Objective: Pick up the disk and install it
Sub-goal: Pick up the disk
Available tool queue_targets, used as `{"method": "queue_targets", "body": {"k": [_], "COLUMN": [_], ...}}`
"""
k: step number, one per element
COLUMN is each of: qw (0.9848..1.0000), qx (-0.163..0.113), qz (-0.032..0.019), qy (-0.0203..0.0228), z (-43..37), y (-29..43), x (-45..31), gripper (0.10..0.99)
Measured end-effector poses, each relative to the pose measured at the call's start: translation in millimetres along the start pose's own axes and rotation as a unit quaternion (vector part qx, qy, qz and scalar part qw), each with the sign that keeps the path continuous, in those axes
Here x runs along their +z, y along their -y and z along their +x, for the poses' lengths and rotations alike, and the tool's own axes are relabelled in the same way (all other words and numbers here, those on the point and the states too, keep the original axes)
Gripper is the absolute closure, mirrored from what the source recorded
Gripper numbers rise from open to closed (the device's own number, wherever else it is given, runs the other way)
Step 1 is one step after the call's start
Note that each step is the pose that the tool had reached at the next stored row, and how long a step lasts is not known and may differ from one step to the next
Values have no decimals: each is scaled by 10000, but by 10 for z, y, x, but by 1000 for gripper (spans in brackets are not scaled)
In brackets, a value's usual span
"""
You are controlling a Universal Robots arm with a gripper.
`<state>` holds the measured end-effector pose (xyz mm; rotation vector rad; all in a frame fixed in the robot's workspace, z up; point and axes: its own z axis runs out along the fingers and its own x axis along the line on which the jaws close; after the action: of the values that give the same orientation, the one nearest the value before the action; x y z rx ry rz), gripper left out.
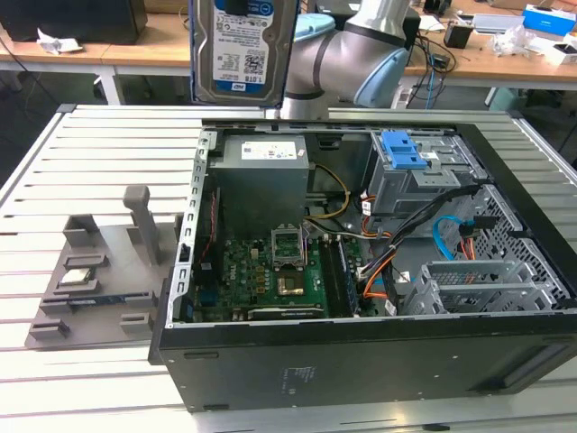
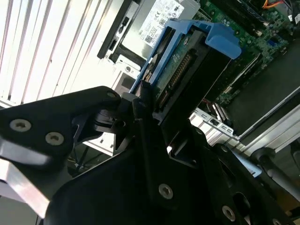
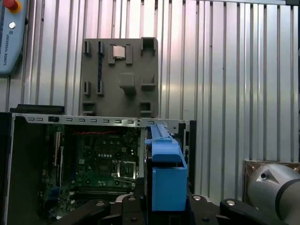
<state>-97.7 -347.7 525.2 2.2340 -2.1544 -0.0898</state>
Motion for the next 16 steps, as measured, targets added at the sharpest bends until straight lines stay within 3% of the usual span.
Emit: {"method": "queue_targets", "body": {"k": [1,7,10,16], "qw": [10000,10000,10000,10000], "qx": [0,0,0,0], "qz": [0,0,0,0], "qy": [0,0,0,-1], "z": [3,10,16,26], "y": [79,281,448,713], "x": [-5,-19,-31,-48], "gripper": [722,722,722,722]}}
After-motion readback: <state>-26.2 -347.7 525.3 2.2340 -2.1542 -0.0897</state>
